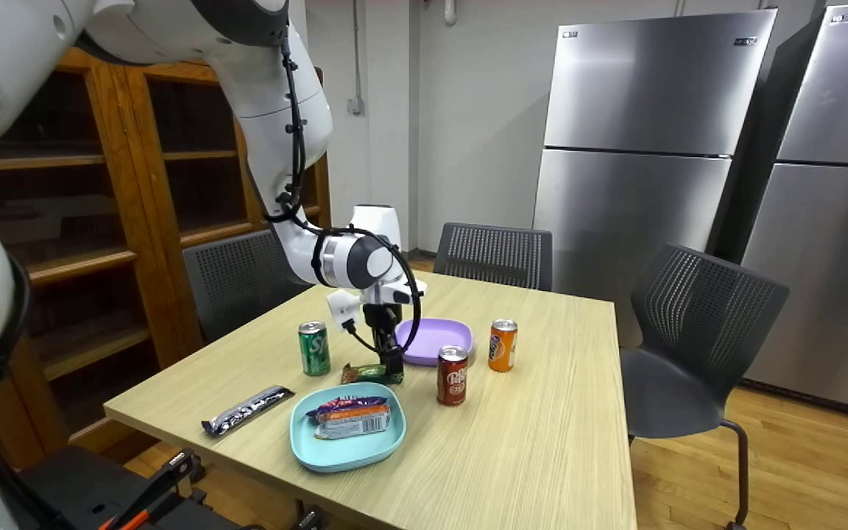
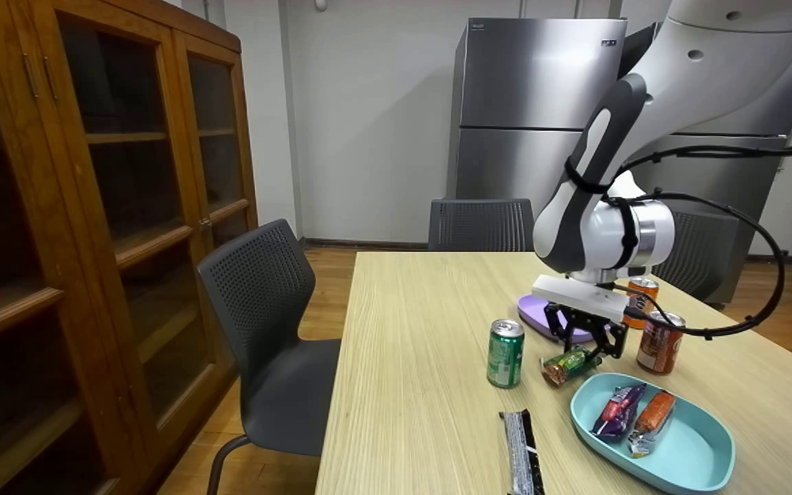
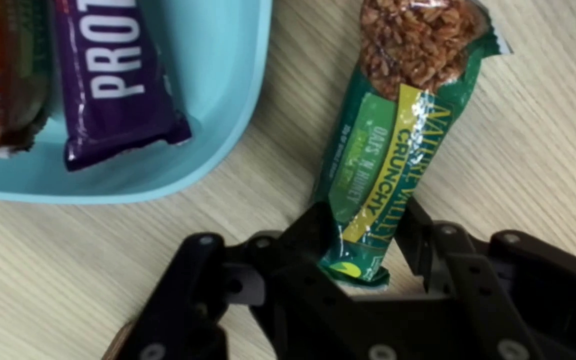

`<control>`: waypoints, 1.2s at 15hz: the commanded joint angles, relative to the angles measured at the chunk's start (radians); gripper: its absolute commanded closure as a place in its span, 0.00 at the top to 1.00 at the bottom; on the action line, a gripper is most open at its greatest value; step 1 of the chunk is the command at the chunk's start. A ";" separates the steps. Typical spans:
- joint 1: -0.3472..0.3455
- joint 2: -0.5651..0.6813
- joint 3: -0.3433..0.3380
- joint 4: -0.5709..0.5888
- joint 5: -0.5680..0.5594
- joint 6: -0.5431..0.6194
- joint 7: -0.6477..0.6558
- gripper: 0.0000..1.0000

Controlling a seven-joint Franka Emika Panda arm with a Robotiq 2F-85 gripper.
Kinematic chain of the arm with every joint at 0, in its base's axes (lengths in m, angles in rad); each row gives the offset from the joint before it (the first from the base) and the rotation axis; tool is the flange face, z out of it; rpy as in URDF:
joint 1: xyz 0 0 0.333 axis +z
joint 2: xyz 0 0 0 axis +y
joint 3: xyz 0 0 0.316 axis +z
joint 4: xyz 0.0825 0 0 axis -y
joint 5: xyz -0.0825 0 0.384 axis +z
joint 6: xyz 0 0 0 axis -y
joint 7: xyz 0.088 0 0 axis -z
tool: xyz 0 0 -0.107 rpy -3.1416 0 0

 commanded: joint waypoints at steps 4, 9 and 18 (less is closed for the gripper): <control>-0.013 -0.009 0.013 -0.001 0.016 -0.009 0.000 0.00; -0.007 -0.020 0.005 -0.022 0.007 -0.008 -0.003 0.29; -0.012 -0.047 0.007 -0.042 0.013 -0.002 -0.005 0.95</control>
